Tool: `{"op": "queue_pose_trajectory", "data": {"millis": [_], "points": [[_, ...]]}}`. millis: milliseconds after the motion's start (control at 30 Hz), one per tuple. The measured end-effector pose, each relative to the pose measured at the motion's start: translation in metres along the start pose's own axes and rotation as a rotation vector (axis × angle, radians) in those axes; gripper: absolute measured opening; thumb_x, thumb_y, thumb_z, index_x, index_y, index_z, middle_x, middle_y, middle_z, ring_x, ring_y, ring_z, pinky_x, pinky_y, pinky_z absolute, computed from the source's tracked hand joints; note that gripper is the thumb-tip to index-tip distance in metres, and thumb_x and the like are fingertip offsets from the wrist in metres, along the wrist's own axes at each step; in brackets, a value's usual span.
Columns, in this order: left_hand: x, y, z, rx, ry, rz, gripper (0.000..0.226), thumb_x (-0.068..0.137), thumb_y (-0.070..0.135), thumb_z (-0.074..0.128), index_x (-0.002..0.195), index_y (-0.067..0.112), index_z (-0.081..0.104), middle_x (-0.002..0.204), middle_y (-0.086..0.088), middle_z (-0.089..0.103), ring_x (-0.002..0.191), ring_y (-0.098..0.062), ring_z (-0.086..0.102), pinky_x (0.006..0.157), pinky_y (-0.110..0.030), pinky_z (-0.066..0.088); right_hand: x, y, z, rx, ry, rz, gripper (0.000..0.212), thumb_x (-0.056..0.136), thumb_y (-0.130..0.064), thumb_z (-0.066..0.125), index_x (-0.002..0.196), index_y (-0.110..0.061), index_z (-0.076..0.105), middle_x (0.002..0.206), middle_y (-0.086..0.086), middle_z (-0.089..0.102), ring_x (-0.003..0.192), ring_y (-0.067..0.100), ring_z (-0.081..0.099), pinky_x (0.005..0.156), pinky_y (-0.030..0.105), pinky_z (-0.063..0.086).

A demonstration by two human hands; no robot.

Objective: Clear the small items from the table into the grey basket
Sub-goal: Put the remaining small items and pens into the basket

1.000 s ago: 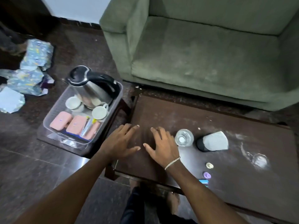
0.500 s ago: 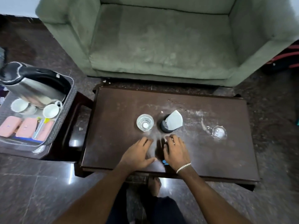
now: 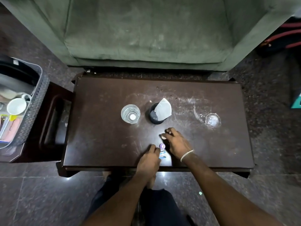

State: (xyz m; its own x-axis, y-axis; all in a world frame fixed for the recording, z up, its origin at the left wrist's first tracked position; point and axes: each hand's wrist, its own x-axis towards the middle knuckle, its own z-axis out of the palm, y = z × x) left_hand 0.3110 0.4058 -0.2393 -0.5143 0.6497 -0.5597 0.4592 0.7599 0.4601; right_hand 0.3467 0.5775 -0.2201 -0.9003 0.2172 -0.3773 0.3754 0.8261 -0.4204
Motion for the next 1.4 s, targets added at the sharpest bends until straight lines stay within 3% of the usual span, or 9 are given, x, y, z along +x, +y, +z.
{"op": "queue_pose_trajectory", "data": {"millis": [133, 300, 433, 633, 867, 933, 1067, 1233, 1400], "points": [[0.005, -0.006, 0.001, 0.023, -0.006, 0.041, 0.034, 0.098, 0.021, 0.062, 0.13, 0.016, 0.054, 0.134, -0.007, 0.047, 0.103, -0.04, 0.066, 0.089, -0.05, 0.052, 0.005, 0.004, 0.006, -0.018, -0.008, -0.014, 0.036, 0.089, -0.012, 0.065, 0.124, -0.019, 0.067, 0.128, 0.009, 0.056, 0.106, 0.034, 0.062, 0.083, 0.038, 0.056], [-0.005, -0.031, -0.012, -0.021, 0.067, 0.067, 0.024, 0.097, 0.019, 0.062, 0.12, 0.015, 0.057, 0.127, -0.004, 0.049, 0.097, -0.036, 0.066, 0.085, -0.048, 0.053, -0.003, -0.004, 0.008, 0.046, 0.077, 0.037, 0.026, 0.085, -0.007, 0.066, 0.11, -0.011, 0.069, 0.114, 0.012, 0.06, 0.085, 0.038, 0.067, 0.071, 0.04, 0.058], [-0.028, -0.063, -0.044, -0.055, 0.138, 0.021, 0.025, 0.097, 0.022, 0.064, 0.121, 0.019, 0.058, 0.127, 0.0, 0.049, 0.098, -0.035, 0.067, 0.083, -0.047, 0.053, -0.01, -0.038, 0.0, 0.065, 0.117, 0.03, 0.03, 0.087, -0.007, 0.066, 0.117, -0.013, 0.067, 0.11, 0.009, 0.059, 0.079, 0.034, 0.064, 0.065, 0.037, 0.053], [-0.073, -0.118, -0.119, -0.053, 0.304, -0.098, 0.026, 0.098, 0.036, 0.063, 0.119, 0.022, 0.06, 0.123, 0.002, 0.052, 0.095, -0.029, 0.068, 0.077, -0.041, 0.053, 0.01, -0.122, -0.016, 0.119, 0.136, -0.081, 0.027, 0.091, -0.009, 0.061, 0.118, -0.01, 0.066, 0.113, 0.009, 0.063, 0.086, 0.035, 0.066, 0.072, 0.039, 0.053], [-0.138, -0.217, -0.22, -0.076, 0.544, -0.29, 0.027, 0.093, 0.037, 0.071, 0.11, 0.015, 0.067, 0.114, -0.004, 0.059, 0.089, -0.034, 0.07, 0.069, -0.046, 0.055, 0.081, -0.265, -0.021, 0.137, 0.127, -0.344, 0.022, 0.092, -0.009, 0.064, 0.114, -0.009, 0.067, 0.107, 0.008, 0.062, 0.087, 0.033, 0.067, 0.072, 0.04, 0.057], [-0.154, -0.248, -0.242, -0.1, 0.599, -0.336, 0.029, 0.092, 0.034, 0.073, 0.114, 0.016, 0.069, 0.114, -0.005, 0.061, 0.091, -0.034, 0.071, 0.071, -0.045, 0.055, 0.099, -0.305, -0.02, 0.157, 0.147, -0.382, 0.021, 0.091, -0.011, 0.067, 0.112, -0.012, 0.068, 0.105, 0.006, 0.063, 0.082, 0.03, 0.068, 0.067, 0.037, 0.056], [-0.18, -0.313, -0.279, -0.074, 0.664, -0.405, 0.034, 0.09, 0.028, 0.076, 0.121, 0.015, 0.067, 0.117, -0.006, 0.062, 0.094, -0.036, 0.071, 0.07, -0.044, 0.056, 0.132, -0.382, -0.013, 0.232, 0.14, -0.509, 0.02, 0.091, -0.012, 0.068, 0.111, -0.009, 0.069, 0.104, 0.007, 0.064, 0.085, 0.025, 0.066, 0.074, 0.034, 0.054], [-0.197, -0.378, -0.311, -0.07, 0.738, -0.502, 0.031, 0.087, 0.023, 0.079, 0.113, 0.01, 0.068, 0.12, -0.011, 0.065, 0.103, -0.039, 0.069, 0.071, -0.046, 0.057, 0.167, -0.466, 0.004, 0.257, 0.102, -0.558, 0.025, 0.092, -0.019, 0.067, 0.115, -0.01, 0.069, 0.104, 0.009, 0.064, 0.09, 0.027, 0.066, 0.078, 0.037, 0.056], [-0.19, -0.425, -0.323, -0.055, 0.79, -0.564, 0.034, 0.079, 0.021, 0.088, 0.104, 0.004, 0.073, 0.095, -0.014, 0.067, 0.093, -0.041, 0.064, 0.075, -0.045, 0.055, 0.2, -0.535, 0.023, 0.164, 0.023, -0.616, 0.024, 0.092, -0.023, 0.062, 0.11, -0.008, 0.068, 0.105, 0.011, 0.06, 0.094, 0.031, 0.064, 0.076, 0.041, 0.055]]}}
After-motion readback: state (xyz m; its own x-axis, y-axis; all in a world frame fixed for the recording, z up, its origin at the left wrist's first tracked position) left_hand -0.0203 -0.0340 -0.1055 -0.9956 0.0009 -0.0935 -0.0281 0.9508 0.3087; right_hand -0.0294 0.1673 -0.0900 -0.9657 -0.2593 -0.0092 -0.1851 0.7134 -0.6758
